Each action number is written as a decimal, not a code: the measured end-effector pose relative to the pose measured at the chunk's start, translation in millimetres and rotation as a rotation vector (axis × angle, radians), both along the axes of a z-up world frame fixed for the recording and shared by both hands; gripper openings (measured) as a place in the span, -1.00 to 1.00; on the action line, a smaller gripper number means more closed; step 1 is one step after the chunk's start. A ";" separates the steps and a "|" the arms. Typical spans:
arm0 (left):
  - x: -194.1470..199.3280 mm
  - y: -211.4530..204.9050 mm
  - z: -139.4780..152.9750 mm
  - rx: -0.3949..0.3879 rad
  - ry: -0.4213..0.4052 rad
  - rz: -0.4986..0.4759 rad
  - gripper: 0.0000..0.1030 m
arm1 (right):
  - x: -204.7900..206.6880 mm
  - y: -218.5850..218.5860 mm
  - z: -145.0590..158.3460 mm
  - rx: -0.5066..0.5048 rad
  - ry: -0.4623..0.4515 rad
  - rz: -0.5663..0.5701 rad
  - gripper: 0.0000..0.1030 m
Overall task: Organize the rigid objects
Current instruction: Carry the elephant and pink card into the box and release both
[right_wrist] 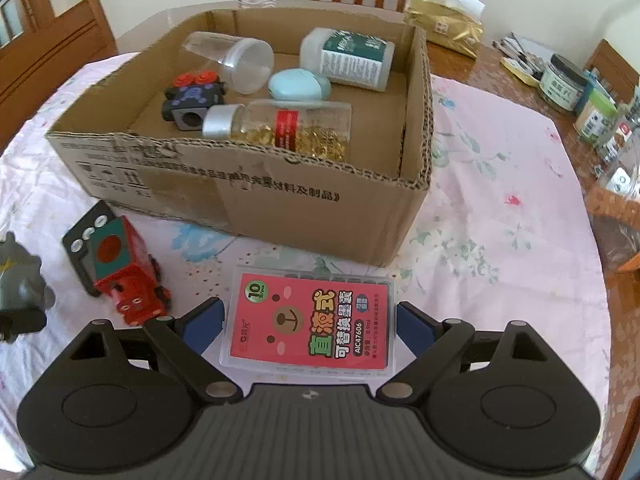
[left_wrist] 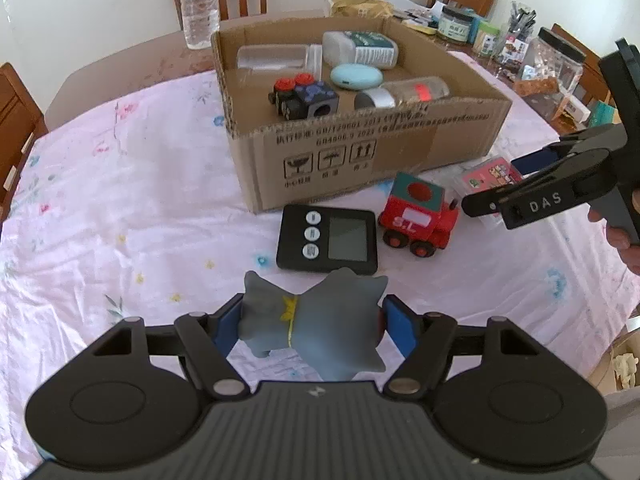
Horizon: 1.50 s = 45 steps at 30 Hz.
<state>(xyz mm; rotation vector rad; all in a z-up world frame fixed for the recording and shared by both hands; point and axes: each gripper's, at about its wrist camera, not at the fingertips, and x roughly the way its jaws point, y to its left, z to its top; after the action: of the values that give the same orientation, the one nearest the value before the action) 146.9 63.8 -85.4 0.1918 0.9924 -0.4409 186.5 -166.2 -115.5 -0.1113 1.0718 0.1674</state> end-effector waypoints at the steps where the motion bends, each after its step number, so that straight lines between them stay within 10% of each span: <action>1: 0.0 0.3 3.3 0.000 -0.001 -0.006 0.40 | -1.5 -0.8 3.6 0.001 -0.001 0.007 0.83; 17: 4.2 1.4 51.0 -0.025 -0.055 -0.052 0.40 | 25.5 -12.3 91.5 0.025 -0.154 0.123 0.83; 31: 2.0 18.4 62.9 0.008 -0.095 0.058 0.40 | 113.7 2.1 72.7 0.026 -0.120 0.149 0.90; 45: 26.4 -0.3 78.1 0.005 -0.127 0.004 0.40 | 86.2 -6.0 83.6 0.060 -0.109 0.085 1.00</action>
<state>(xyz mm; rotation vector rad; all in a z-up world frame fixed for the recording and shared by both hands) 173.3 63.5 -7.3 0.2195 0.8693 -0.4180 272.7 -172.2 -31.9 -0.1113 0.9533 0.2672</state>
